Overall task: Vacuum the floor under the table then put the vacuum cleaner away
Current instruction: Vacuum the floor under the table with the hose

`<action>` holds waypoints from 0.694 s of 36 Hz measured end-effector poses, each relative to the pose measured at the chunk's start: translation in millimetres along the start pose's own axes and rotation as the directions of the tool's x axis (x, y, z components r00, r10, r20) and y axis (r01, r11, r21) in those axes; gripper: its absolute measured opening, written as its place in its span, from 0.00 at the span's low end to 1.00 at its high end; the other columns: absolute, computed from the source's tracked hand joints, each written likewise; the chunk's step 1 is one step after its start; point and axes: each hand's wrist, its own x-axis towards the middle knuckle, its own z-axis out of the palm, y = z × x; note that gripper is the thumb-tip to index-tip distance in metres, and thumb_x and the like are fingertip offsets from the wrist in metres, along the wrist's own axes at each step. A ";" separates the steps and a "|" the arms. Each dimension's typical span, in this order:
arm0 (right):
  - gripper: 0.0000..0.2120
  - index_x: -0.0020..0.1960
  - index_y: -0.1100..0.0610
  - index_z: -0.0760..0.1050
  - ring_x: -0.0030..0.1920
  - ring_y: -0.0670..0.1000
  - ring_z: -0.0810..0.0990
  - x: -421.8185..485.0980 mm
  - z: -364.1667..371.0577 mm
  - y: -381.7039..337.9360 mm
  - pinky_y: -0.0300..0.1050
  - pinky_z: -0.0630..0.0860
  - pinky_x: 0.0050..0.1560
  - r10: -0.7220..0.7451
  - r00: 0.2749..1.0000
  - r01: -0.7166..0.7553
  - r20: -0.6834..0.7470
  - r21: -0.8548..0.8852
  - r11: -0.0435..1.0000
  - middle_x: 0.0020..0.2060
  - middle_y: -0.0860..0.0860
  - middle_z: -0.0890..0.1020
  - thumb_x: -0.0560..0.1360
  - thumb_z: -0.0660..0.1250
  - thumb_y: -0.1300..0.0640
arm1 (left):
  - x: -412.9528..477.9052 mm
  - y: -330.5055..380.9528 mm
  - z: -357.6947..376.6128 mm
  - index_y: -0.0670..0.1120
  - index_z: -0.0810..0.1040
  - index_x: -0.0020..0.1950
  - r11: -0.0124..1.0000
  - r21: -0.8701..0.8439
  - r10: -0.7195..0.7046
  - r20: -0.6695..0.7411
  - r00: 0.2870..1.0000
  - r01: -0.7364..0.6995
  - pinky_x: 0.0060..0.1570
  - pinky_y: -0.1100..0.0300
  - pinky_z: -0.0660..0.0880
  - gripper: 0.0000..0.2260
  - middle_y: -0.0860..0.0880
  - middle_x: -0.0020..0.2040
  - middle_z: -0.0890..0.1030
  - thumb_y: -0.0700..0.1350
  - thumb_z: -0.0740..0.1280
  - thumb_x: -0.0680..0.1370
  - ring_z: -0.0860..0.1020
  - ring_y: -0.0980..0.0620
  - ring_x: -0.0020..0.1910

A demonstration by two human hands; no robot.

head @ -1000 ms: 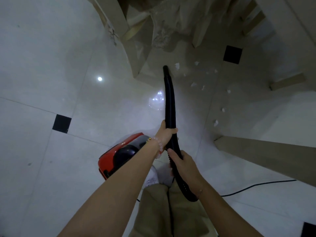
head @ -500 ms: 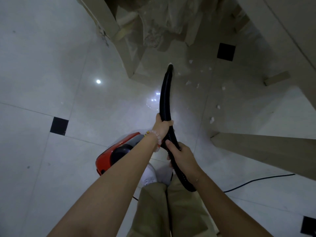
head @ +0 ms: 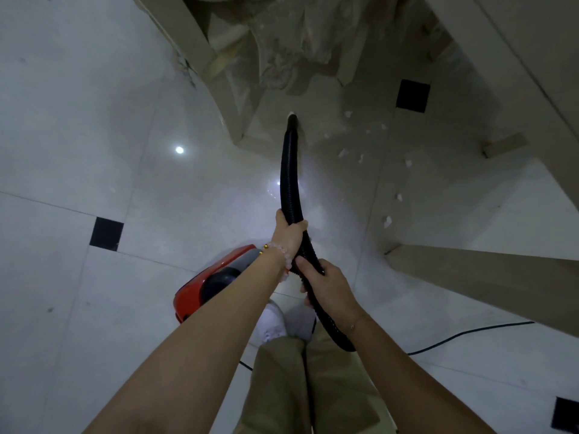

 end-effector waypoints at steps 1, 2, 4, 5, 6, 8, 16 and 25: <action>0.16 0.47 0.59 0.76 0.29 0.48 0.74 0.5 0.5 -0.2 0.36 0.72 0.28 -0.007 1.000 0.007 -0.007 0.004 1.000 0.33 0.53 0.77 0.77 0.64 0.46 | -0.1 0.9 0.8 0.46 0.64 0.60 1.000 0.010 0.015 -0.001 1.000 -0.015 0.39 0.55 0.75 0.12 0.45 0.43 0.71 0.36 0.60 0.78 0.72 0.49 0.37; 0.16 0.47 0.60 0.76 0.29 0.48 0.74 1.0 1.0 -0.6 0.36 0.72 0.28 -0.016 1.000 0.016 -0.015 0.006 1.000 0.33 0.53 0.77 0.77 0.64 0.46 | -0.7 1.7 1.8 0.47 0.64 0.60 0.999 0.016 0.035 -0.003 0.999 -0.035 0.39 0.55 0.75 0.12 0.45 0.43 0.71 0.36 0.60 0.78 0.72 0.49 0.38; 0.17 0.47 0.62 0.76 0.30 0.49 0.74 1.3 1.2 -1.3 0.38 0.73 0.29 -0.037 0.999 0.037 -0.032 0.007 0.999 0.33 0.54 0.77 0.77 0.64 0.47 | -2.7 2.7 4.1 0.47 0.65 0.60 0.997 0.010 0.078 -0.006 0.997 -0.078 0.39 0.55 0.75 0.13 0.45 0.43 0.71 0.36 0.60 0.78 0.72 0.49 0.38; 0.17 0.48 0.63 0.76 0.30 0.50 0.74 1.2 1.1 -1.3 0.39 0.73 0.30 -0.046 0.998 0.046 -0.037 0.009 0.999 0.33 0.54 0.77 0.77 0.64 0.47 | -3.9 3.0 5.2 0.48 0.65 0.61 0.995 0.006 0.097 -0.008 0.995 -0.097 0.39 0.56 0.75 0.13 0.46 0.43 0.71 0.36 0.59 0.78 0.72 0.49 0.38; 0.17 0.48 0.63 0.76 0.31 0.50 0.74 0.9 0.9 -1.1 0.40 0.73 0.31 -0.054 0.998 0.054 -0.041 0.012 0.998 0.33 0.54 0.77 0.77 0.64 0.47 | -5.6 3.4 6.1 0.48 0.65 0.63 0.993 0.008 0.117 -0.007 0.993 -0.116 0.39 0.56 0.75 0.14 0.46 0.42 0.71 0.37 0.59 0.78 0.72 0.49 0.38; 0.16 0.48 0.62 0.76 0.31 0.50 0.74 -0.7 -0.2 -0.1 0.41 0.73 0.31 -0.065 0.997 0.066 -0.042 0.021 0.998 0.33 0.54 0.77 0.77 0.64 0.48 | -9.2 4.2 6.9 0.47 0.65 0.65 0.987 0.029 0.159 0.013 0.987 -0.159 0.38 0.57 0.75 0.16 0.46 0.42 0.72 0.37 0.59 0.79 0.72 0.50 0.37; 0.14 0.42 0.54 0.76 0.32 0.50 0.76 -11.2 1.0 21.3 0.49 0.73 0.38 -0.070 0.995 0.072 -0.064 0.015 0.997 0.30 0.51 0.78 0.75 0.64 0.43 | -17.3 -4.4 6.4 0.48 0.63 0.68 0.972 0.170 0.142 0.129 0.981 -0.163 0.38 0.58 0.76 0.18 0.48 0.40 0.73 0.38 0.59 0.79 0.74 0.51 0.36; 0.11 0.41 0.52 0.76 0.34 0.46 0.76 -26.1 5.2 38.3 0.43 0.72 0.39 -0.106 0.989 0.107 -0.108 0.004 0.994 0.31 0.47 0.78 0.78 0.63 0.47 | -29.3 -21.2 9.7 0.47 0.64 0.66 0.969 0.216 0.084 0.165 0.983 -0.119 0.35 0.60 0.75 0.16 0.48 0.39 0.71 0.40 0.59 0.79 0.73 0.52 0.34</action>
